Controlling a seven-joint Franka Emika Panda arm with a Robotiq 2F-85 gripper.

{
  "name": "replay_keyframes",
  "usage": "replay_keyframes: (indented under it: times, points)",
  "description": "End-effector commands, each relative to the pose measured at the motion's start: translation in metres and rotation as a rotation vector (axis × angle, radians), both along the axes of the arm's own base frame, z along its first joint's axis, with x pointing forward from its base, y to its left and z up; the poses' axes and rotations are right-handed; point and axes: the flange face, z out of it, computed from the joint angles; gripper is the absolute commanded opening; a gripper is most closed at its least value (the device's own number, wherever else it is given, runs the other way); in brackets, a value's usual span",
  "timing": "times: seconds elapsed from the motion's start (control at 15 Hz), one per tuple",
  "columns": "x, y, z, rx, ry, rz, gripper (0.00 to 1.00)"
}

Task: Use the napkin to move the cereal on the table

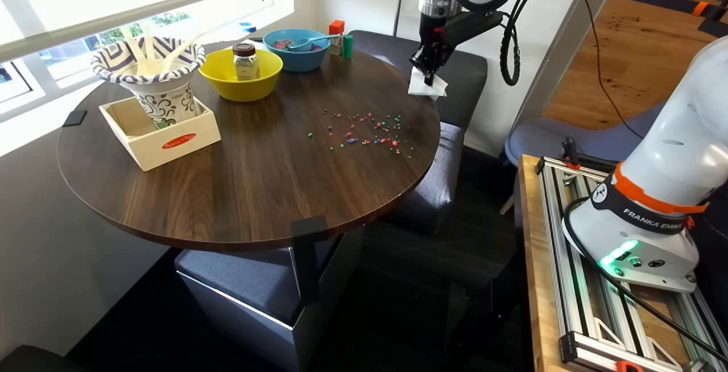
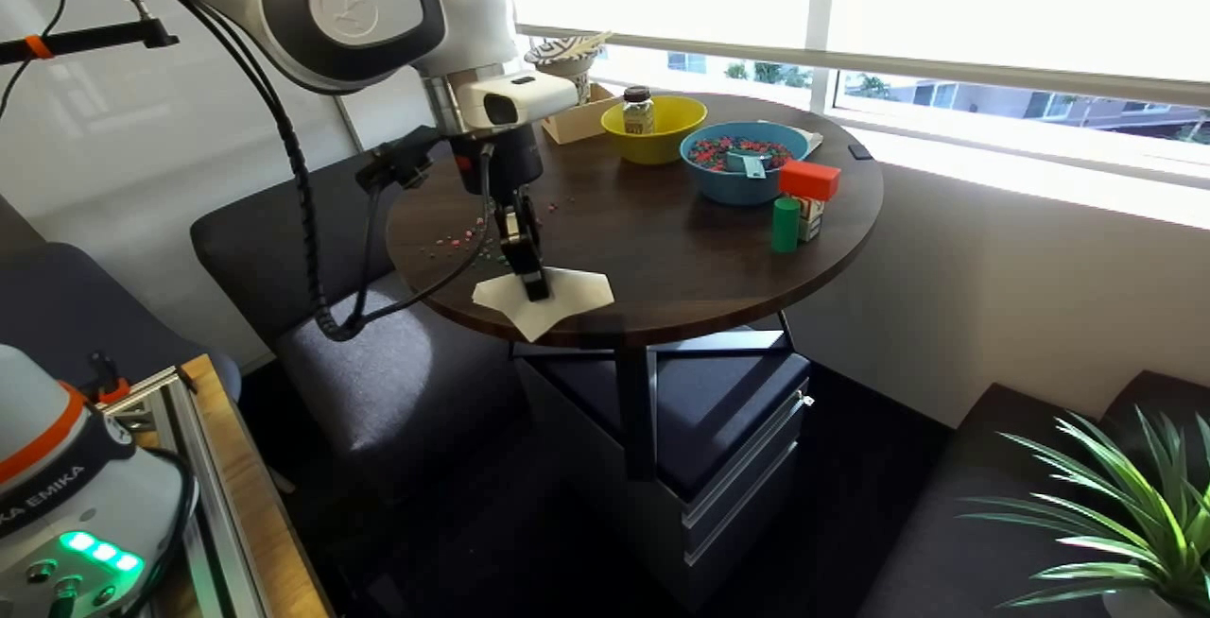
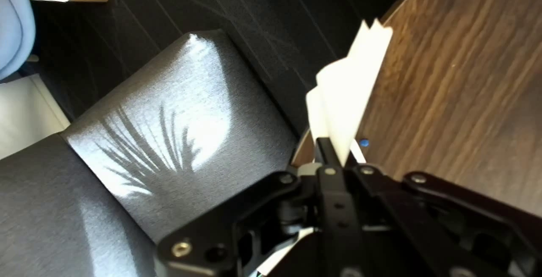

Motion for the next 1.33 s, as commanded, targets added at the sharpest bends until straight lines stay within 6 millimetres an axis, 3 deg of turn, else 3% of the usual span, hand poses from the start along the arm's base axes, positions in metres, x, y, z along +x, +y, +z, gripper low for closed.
replay_keyframes:
  times: [0.0, 0.33, 0.67, 0.93, 1.27]
  points:
    - [0.021, 0.033, -0.022, -0.013, 0.054, 0.099, 0.0]
    - [0.037, 0.065, -0.045, 0.018, 0.141, 0.201, 0.0]
    - [0.053, 0.11, -0.024, 0.056, 0.129, 0.365, 0.0]
    - [0.057, 0.142, -0.021, 0.103, 0.184, 0.459, 0.0]
    - [0.057, 0.141, -0.019, 0.094, 0.183, 0.466, 0.0]
